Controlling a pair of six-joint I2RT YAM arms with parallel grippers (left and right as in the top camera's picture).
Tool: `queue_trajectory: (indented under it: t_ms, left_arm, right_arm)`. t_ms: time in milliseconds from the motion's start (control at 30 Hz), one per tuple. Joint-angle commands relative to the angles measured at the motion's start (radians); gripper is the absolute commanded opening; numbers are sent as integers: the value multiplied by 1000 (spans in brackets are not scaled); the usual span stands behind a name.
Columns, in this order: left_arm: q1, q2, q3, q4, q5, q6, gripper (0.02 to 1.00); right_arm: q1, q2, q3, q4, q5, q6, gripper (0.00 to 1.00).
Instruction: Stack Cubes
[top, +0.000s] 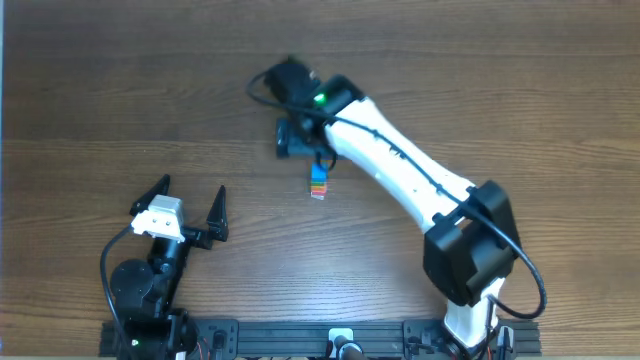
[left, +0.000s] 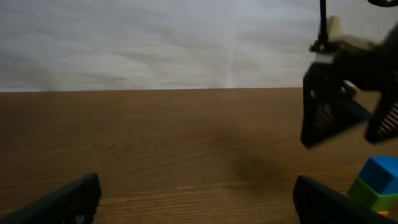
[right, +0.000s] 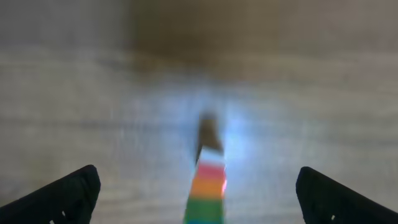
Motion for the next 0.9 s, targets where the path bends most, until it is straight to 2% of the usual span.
queue_trajectory:
  t_ms: [33, 200, 333, 467, 667, 900]
  left_arm:
    - [-3, -4, -5, -1, 6, 11, 998]
    - [-3, -4, -5, -1, 6, 11, 998]
    - [-3, -4, -5, -1, 6, 11, 1000]
    - [-3, -4, -5, -1, 6, 11, 998]
    - [-3, -4, -5, -1, 6, 11, 1000]
    - [-3, -4, -5, -1, 6, 11, 998]
  right_arm:
    - [-167, 14, -2, 104, 10, -163, 993]
    - [-348, 6, -4, 98, 27, -277, 991]
    - [-423, -19, -19, 103, 85, -351, 993]
    - [-507, -76, -100, 185, 92, -412, 991]
    - [-596, -363, -480, 513, 88, -461, 991]
    - [-605, -726, -896, 929, 89, -539, 993]
